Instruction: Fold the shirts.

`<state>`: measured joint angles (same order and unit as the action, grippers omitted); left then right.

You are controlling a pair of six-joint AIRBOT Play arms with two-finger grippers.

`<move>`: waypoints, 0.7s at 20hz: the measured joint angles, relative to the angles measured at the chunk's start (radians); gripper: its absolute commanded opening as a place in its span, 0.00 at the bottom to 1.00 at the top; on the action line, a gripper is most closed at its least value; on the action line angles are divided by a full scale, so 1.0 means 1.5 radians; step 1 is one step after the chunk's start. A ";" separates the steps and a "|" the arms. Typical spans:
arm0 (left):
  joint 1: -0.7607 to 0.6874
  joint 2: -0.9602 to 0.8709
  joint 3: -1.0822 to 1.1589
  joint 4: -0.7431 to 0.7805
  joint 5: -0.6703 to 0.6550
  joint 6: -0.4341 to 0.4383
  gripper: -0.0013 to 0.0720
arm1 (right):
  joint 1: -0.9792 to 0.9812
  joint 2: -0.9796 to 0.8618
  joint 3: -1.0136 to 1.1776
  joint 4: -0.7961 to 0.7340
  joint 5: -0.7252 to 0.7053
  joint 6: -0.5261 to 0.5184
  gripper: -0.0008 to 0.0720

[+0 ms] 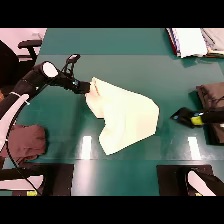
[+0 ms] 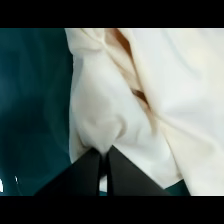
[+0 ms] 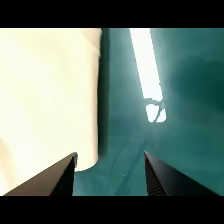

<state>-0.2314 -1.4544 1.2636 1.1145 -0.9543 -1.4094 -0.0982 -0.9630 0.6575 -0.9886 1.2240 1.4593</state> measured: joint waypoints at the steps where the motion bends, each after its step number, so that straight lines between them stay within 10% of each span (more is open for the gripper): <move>1: 0.001 0.000 0.001 0.002 -0.002 0.001 0.05 | 0.021 -0.020 -0.024 0.025 -0.024 -0.007 0.67; 4: 0.001 0.001 0.002 0.003 -0.005 0.002 0.05 | 0.093 -0.088 -0.042 0.070 -0.102 -0.021 0.59; 8: 0.002 0.001 0.002 0.008 -0.012 0.003 0.05 | 0.167 -0.182 0.012 0.090 -0.171 -0.028 0.03; 14: 0.002 0.052 0.008 0.093 -0.006 -0.006 0.05 | 0.166 -0.197 0.162 0.030 -0.146 -0.031 0.03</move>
<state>-0.2287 -1.3769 1.2755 1.2537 -0.9627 -1.4178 0.1509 -1.2579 0.9001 -0.9432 1.0042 1.4124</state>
